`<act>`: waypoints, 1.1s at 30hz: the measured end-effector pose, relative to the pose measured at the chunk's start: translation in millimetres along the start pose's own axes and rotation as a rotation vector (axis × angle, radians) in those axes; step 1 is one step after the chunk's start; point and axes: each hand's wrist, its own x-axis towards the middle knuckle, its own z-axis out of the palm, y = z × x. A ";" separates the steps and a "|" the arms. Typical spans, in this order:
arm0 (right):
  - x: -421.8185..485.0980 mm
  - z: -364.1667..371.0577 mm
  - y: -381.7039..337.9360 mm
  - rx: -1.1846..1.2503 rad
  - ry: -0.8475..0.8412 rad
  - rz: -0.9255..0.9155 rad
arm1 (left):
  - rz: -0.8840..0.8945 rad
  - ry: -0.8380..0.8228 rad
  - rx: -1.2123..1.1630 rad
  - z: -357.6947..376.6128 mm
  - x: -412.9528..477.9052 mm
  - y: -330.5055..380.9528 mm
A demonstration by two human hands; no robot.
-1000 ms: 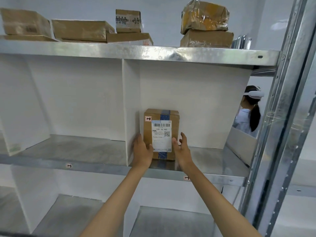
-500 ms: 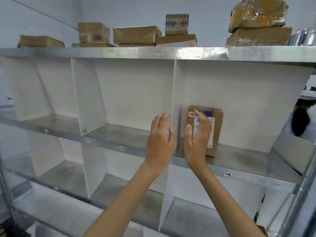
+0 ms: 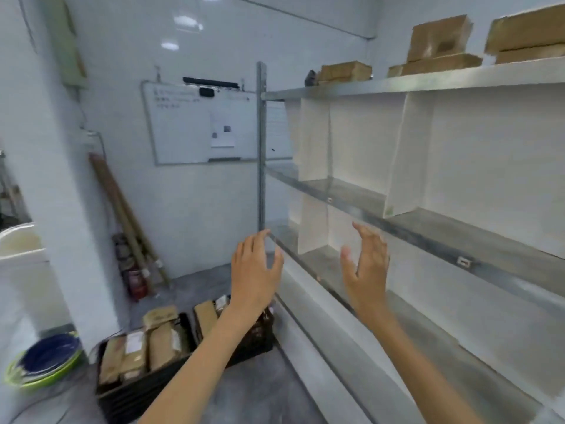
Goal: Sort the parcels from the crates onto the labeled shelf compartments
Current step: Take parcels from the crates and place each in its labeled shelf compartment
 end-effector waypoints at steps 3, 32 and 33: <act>-20.9 48.7 -16.1 0.044 -0.102 -0.009 | -0.126 0.002 0.113 -27.2 -17.1 -62.9; 68.5 502.5 103.5 0.190 -0.760 0.149 | -0.563 -0.117 0.091 130.3 171.3 -421.8; 71.1 521.5 108.1 0.185 -0.777 0.160 | -0.564 -0.141 0.085 136.8 179.6 -438.9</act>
